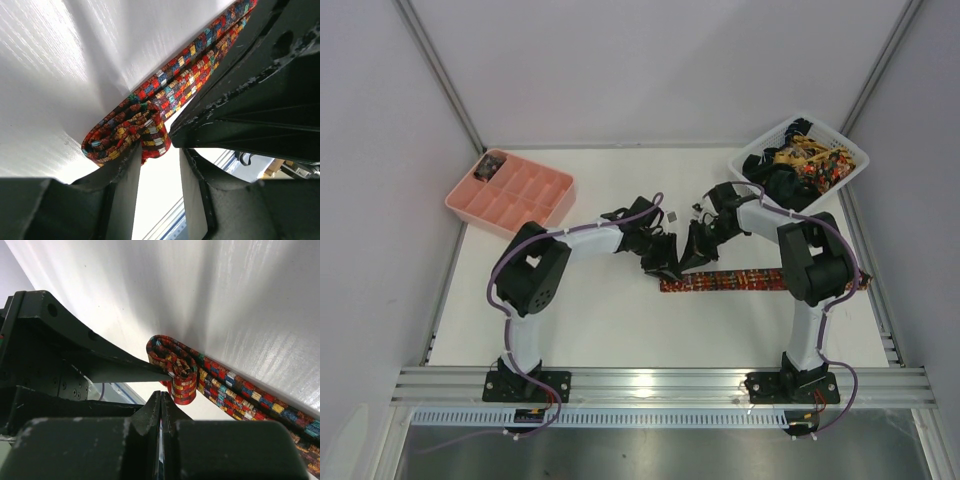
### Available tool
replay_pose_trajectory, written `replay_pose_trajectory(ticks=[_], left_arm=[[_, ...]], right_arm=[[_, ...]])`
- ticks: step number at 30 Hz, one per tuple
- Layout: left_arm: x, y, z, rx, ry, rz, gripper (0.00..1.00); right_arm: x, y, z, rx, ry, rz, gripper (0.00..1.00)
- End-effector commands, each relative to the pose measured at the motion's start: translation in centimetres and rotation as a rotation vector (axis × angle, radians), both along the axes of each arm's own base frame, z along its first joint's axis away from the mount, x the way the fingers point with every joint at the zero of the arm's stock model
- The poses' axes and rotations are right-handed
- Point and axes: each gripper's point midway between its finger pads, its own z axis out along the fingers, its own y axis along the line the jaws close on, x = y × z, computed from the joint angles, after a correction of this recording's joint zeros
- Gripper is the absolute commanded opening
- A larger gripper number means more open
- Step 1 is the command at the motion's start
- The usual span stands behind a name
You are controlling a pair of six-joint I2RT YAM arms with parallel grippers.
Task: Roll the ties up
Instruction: Roll the tie
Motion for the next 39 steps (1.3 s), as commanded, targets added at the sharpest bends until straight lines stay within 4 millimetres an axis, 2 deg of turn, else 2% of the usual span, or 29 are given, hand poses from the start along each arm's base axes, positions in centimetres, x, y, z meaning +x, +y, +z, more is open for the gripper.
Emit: replay_pose_trajectory(ticks=[1,7,9,14,19,21,23,25,28,32,39], left_arm=[[0.4,-0.6,1.5,-0.045,-0.057,-0.009,0.42],[0.5,-0.9,1.7,-0.056,-0.058,-0.007,0.44],[0.6,-1.0,2.0,-0.062,-0.062,-0.009,0.45],[0.6,-1.0,3.8,-0.086,-0.087,-0.022,0.50],[0.2,1.2,5.3,-0.096,-0.092,-0.012,0.54],[-0.1,2.2,5.0,-0.109,-0.068,-0.008,0.55],[-0.5,2.8,3.8,-0.099,-0.037,-0.014,0.55],[-1.1,2.9,3.1,-0.108,0.005,-0.024,0.54],[-1.2,2.3,2.5,-0.140,0.041,-0.005,0.55],[-0.5,1.2,1.8,-0.175,0.069,0.023,0.55],[-0.1,0.8,0.8,-0.163,0.115,0.044,0.54]], right_arm=[[-1.5,0.9,0.0,0.042,0.033,0.047,0.04],[-1.8,0.7,-2.3,-0.009,0.049,0.033,0.04],[-1.3,0.5,-2.4,-0.024,0.033,0.026,0.04],[-0.8,-0.7,-3.3,-0.086,0.007,0.034,0.03],[-0.7,-1.6,-3.4,-0.137,-0.028,0.059,0.03],[-0.7,-1.9,-3.4,-0.158,-0.053,0.087,0.03],[-0.9,-2.4,-3.5,-0.184,-0.073,0.105,0.03],[-0.9,-2.6,-3.6,-0.187,-0.075,0.105,0.03],[-0.8,-2.6,-3.7,-0.182,-0.074,0.102,0.03],[-0.5,-2.3,-3.5,-0.170,-0.077,0.090,0.03],[-0.7,-2.3,-3.6,-0.170,-0.073,0.085,0.03]])
